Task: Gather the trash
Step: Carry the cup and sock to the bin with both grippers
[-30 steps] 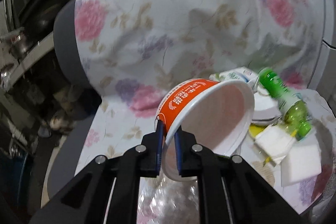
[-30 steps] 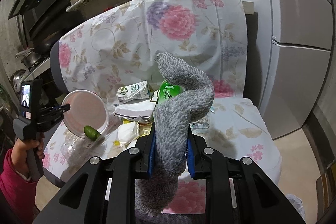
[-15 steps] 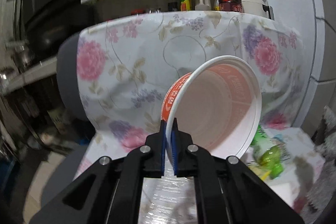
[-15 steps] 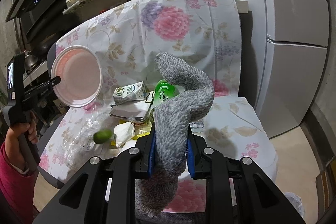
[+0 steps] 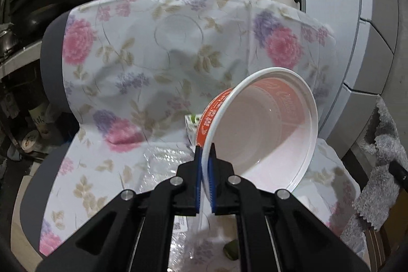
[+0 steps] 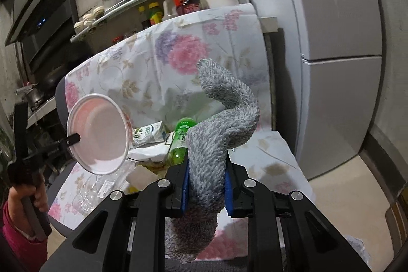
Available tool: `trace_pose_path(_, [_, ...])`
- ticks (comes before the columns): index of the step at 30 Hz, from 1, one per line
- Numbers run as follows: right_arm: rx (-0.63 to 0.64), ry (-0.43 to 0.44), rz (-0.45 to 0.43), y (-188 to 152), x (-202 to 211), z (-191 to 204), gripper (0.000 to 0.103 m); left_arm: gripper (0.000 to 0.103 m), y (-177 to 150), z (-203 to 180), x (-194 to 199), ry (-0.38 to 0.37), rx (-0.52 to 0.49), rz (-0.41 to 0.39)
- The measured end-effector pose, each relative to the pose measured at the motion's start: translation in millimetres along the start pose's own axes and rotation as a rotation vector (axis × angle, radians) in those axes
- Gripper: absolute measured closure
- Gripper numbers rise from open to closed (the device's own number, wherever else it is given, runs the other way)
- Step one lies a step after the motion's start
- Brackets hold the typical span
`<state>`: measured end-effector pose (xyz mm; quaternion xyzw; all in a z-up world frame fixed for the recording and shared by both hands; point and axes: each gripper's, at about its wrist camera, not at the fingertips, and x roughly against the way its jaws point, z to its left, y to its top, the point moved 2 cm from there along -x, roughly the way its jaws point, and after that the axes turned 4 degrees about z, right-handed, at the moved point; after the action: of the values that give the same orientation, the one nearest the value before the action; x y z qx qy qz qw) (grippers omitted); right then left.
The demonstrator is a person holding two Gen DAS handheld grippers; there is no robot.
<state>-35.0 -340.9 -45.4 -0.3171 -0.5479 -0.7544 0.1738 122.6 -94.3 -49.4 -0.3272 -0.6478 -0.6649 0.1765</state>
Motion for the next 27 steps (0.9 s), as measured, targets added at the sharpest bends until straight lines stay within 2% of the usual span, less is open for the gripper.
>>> trace_pose_path(6, [0.024, -0.005, 0.043, -8.8, -5.5, 5.0, 0.081, 0.099, -11.9, 8.6, -8.0, -0.005, 0.031, 0.046])
trace_pose_path(11, [0.014, 0.0, 0.006, -6.7, 6.1, 5.7, 0.081, 0.1, -18.7, 4.7, -0.1, -0.033, 0.013, 0.064])
trace_pose_path(13, [0.015, -0.016, -0.011, -7.1, 18.2, 3.4, 0.081, 0.1, -18.3, -2.9, 4.9, -0.072, 0.015, 0.066])
trace_pose_path(17, [0.021, -0.101, -0.058, -10.9, 56.0, -12.5, 0.081, 0.099, -18.5, -37.5, 19.9, -0.146, -0.033, 0.049])
trace_pose_path(20, [0.007, -0.206, -0.085, -22.6, 93.9, -37.3, 0.081, 0.099, -27.2, -80.0, 31.6, -0.222, -0.1, 0.047])
trace_pose_path(27, [-0.066, -0.426, -0.107, -60.2, 169.2, -97.0, 0.08, 0.099, -81.3, -200.4, 38.7, -0.438, -0.284, 0.144])
